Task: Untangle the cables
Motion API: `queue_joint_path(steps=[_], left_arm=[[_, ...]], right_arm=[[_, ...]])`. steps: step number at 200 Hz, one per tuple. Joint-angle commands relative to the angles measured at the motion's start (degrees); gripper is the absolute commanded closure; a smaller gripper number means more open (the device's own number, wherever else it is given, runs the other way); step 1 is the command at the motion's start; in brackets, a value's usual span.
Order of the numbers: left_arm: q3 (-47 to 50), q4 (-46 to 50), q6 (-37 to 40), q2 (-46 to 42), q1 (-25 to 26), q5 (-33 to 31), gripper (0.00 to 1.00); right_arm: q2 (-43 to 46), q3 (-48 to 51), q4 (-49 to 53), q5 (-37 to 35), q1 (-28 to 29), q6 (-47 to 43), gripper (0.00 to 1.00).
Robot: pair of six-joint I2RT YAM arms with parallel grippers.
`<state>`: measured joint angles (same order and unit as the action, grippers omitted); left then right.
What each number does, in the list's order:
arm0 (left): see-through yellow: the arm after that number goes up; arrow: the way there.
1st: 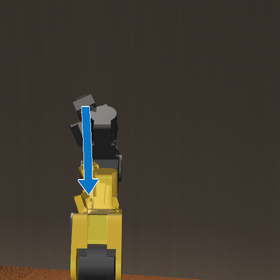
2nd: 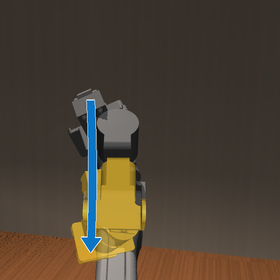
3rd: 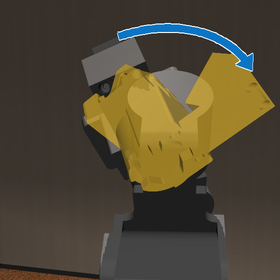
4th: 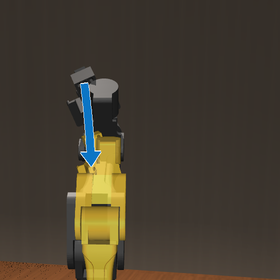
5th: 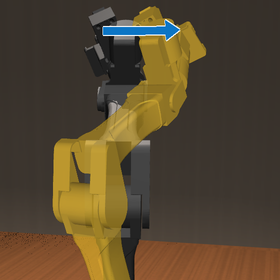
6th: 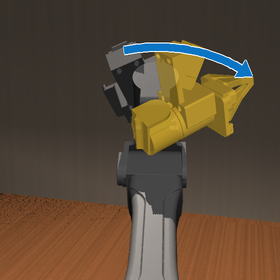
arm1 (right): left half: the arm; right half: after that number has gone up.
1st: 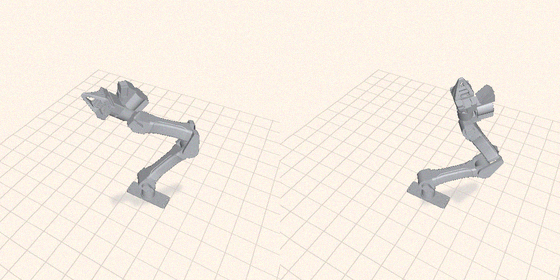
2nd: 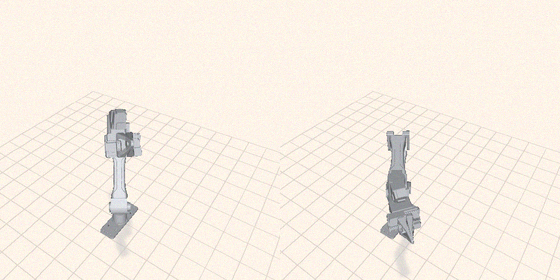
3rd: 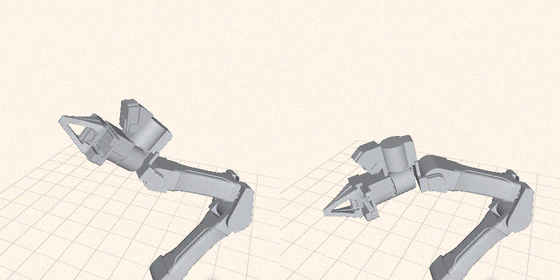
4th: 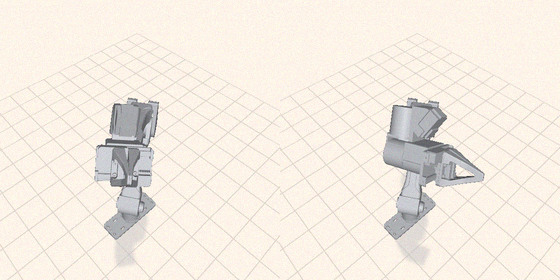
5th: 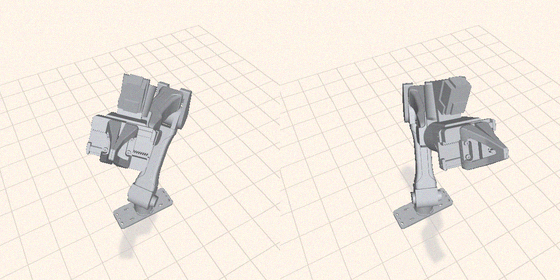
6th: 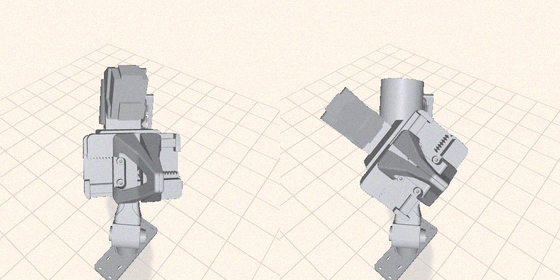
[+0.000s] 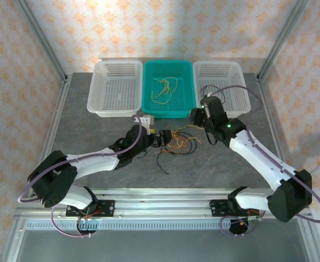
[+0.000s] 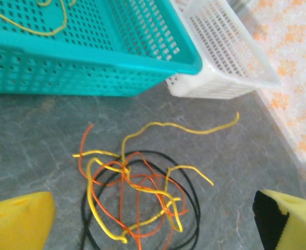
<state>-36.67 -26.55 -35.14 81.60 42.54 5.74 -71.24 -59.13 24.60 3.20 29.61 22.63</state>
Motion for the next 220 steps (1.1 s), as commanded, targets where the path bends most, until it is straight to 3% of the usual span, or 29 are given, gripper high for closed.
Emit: queue_joint_path(steps=[1,40,65,161,188,220], left_arm=[[2.7,-2.0,-3.6,-0.9,1.8,-0.5,0.03],[9.2,-8.1,-11.0,-3.0,4.3,-4.1,0.04],[13.2,-10.3,-14.0,-4.5,4.5,-6.3,0.03],[14.1,-8.8,-13.6,-5.0,4.6,-7.2,0.04],[13.4,-8.2,-13.3,-4.6,4.5,-7.1,0.04],[11.8,-6.2,-12.0,-4.6,4.5,-8.1,0.03]], right_arm=[[-1.8,3.0,-4.0,7.4,1.8,-6.8,0.68],[-7.5,4.6,-4.6,11.5,3.7,-13.9,0.70],[-11.5,4.5,-5.3,13.9,4.7,-14.5,0.65],[-22.5,2.0,-5.0,11.6,6.6,-13.8,0.62],[-23.7,1.7,-6.0,12.2,6.6,-13.3,0.67],[-23.4,1.1,-5.8,12.3,6.8,-12.7,0.80]])
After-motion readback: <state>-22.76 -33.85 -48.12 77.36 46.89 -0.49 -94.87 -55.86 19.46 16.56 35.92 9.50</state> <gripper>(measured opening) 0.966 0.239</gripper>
